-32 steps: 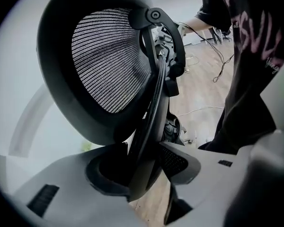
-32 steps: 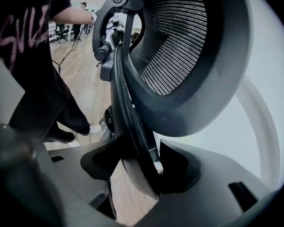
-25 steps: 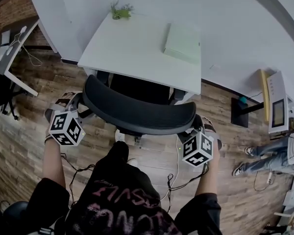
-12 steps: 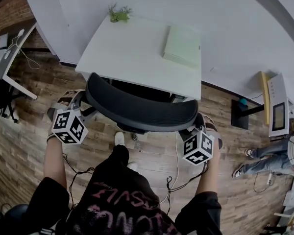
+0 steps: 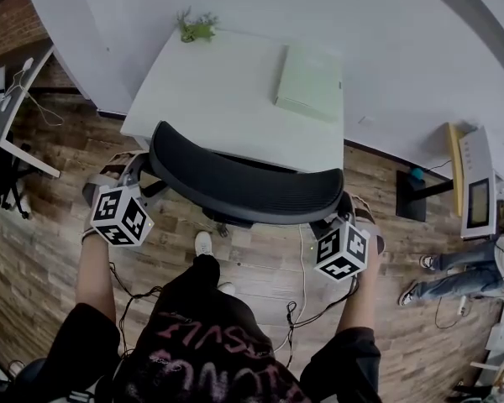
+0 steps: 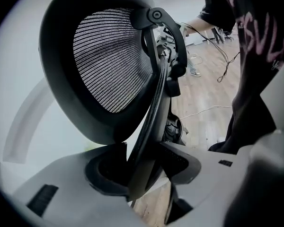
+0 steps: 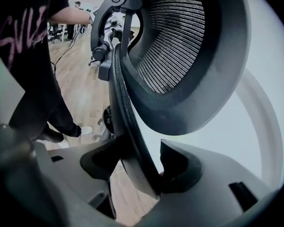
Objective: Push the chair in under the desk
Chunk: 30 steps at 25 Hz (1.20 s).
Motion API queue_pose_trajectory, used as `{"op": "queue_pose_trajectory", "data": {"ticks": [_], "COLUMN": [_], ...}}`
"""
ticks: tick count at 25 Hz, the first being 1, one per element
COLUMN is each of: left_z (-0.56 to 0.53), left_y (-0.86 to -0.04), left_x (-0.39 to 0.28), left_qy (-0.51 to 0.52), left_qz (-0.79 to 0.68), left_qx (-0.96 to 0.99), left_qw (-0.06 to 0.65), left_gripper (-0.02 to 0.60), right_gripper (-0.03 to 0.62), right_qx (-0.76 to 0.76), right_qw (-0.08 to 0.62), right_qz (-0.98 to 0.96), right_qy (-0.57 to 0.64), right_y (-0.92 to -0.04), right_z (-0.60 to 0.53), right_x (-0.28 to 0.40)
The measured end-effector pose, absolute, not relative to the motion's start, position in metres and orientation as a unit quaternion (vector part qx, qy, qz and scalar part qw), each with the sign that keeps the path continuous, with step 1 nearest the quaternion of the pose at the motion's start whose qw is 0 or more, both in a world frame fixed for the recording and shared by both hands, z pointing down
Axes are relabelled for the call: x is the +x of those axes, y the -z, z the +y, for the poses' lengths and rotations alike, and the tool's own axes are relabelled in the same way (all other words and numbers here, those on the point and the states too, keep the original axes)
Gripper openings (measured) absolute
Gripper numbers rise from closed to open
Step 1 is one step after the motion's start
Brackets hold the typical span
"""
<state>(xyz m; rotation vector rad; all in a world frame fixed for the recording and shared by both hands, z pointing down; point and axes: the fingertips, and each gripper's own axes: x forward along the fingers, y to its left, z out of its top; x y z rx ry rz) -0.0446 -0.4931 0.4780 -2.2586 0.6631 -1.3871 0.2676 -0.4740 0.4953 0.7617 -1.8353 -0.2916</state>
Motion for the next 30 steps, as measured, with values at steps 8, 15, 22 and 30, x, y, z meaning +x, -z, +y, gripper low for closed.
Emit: {"op": "queue_pose_trajectory", "data": {"ticks": [8,15,22,30], "left_z": [-0.517,-0.524,-0.529,-0.531], "left_y": [-0.478,-0.479,-0.479,-0.479], "left_x": [-0.035,-0.031,-0.028,-0.028], "left_qy": [0.493,0.495,0.496,0.494], "left_qz": [0.236,0.234,0.234,0.234], "left_qx": [-0.811,-0.811,-0.811,-0.810], "left_qw": [0.207,0.207,0.207,0.210], "left_gripper": [0.226,0.227,0.227,0.229], "right_gripper": [0.267,0.267,0.267,0.267], "right_qx": [0.327,0.331,0.335,0.336], "right_qw": [0.538,0.538,0.540,0.542], "right_qz": [-0.767,-0.765,-0.762,-0.760], "right_qy": [0.124,0.125,0.126,0.126], "right_y": [-0.496,-0.496,-0.497,-0.498], "right_z": [-0.497,-0.504,-0.508,-0.508], "right_x": [0.277,0.282,0.285,0.284]}}
